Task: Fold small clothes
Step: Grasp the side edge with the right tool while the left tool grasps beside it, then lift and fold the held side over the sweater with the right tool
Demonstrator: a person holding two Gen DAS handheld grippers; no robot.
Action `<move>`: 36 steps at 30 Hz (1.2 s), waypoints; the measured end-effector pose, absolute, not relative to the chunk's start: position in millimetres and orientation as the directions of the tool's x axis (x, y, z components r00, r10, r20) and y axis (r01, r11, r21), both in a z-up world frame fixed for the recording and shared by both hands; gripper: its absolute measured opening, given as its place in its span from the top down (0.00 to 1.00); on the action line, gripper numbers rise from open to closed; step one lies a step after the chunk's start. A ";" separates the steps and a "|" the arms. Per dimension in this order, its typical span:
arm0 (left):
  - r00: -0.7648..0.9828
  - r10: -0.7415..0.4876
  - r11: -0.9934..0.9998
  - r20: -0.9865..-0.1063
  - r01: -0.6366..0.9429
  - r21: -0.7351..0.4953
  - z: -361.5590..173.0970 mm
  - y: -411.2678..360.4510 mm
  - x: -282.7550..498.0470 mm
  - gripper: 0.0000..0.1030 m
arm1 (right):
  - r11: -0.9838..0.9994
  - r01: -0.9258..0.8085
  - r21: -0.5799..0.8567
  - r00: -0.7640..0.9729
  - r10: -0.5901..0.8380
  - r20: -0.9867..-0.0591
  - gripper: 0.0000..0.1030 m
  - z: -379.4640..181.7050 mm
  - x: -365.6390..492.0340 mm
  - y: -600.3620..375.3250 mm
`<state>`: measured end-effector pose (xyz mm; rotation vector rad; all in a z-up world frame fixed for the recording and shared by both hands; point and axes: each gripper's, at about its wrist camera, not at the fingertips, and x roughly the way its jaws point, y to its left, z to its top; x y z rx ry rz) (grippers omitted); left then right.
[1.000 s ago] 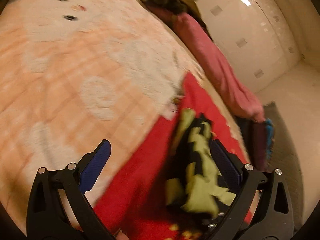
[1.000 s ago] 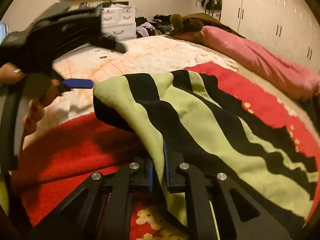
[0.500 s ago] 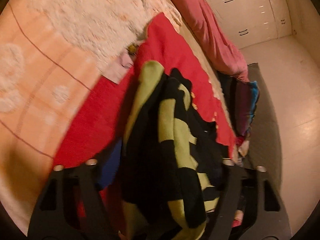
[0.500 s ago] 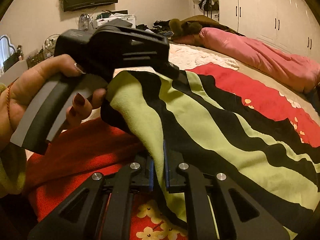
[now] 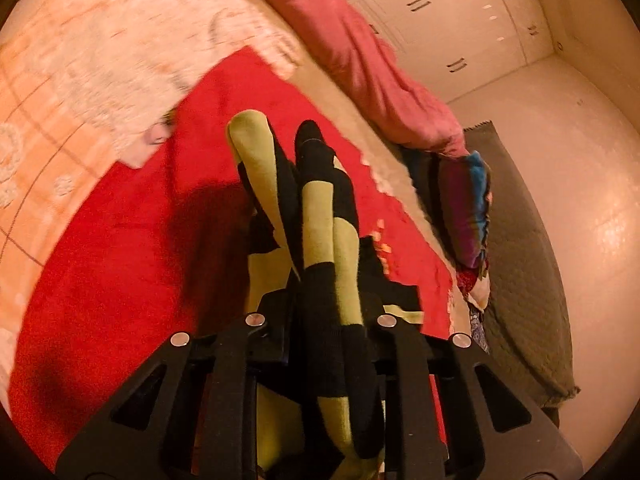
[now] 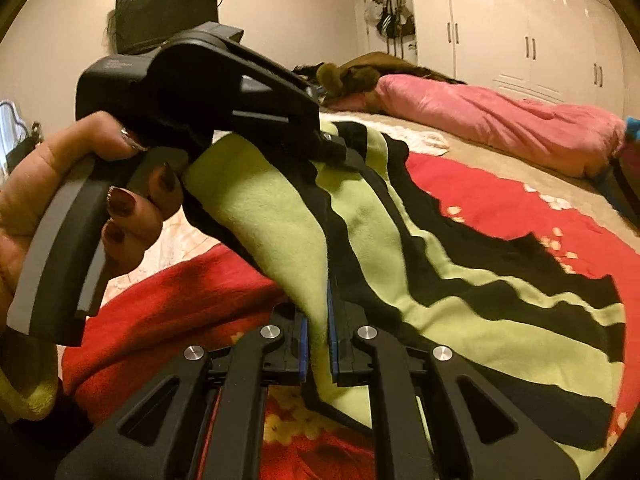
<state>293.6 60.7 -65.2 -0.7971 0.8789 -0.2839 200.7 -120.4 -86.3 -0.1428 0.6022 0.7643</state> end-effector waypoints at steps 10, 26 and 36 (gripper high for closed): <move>0.595 -0.558 0.728 -0.579 0.016 -0.685 -25.0 -29.5 293.9 0.88 | 0.788 -0.603 0.125 0.639 0.571 -0.515 0.94 -61.9 185.2 -199.9; 0.453 -0.631 0.744 -0.630 0.122 -0.657 -66.2 -157.3 279.3 0.53 | 0.862 -0.450 0.232 0.603 0.485 -0.633 0.94 -112.4 163.3 -283.9; 0.587 -0.397 0.894 -0.705 0.074 -0.442 -59.2 -115.4 236.3 0.41 | 0.861 -0.365 0.355 0.566 0.508 -0.649 0.90 -125.0 172.1 -305.6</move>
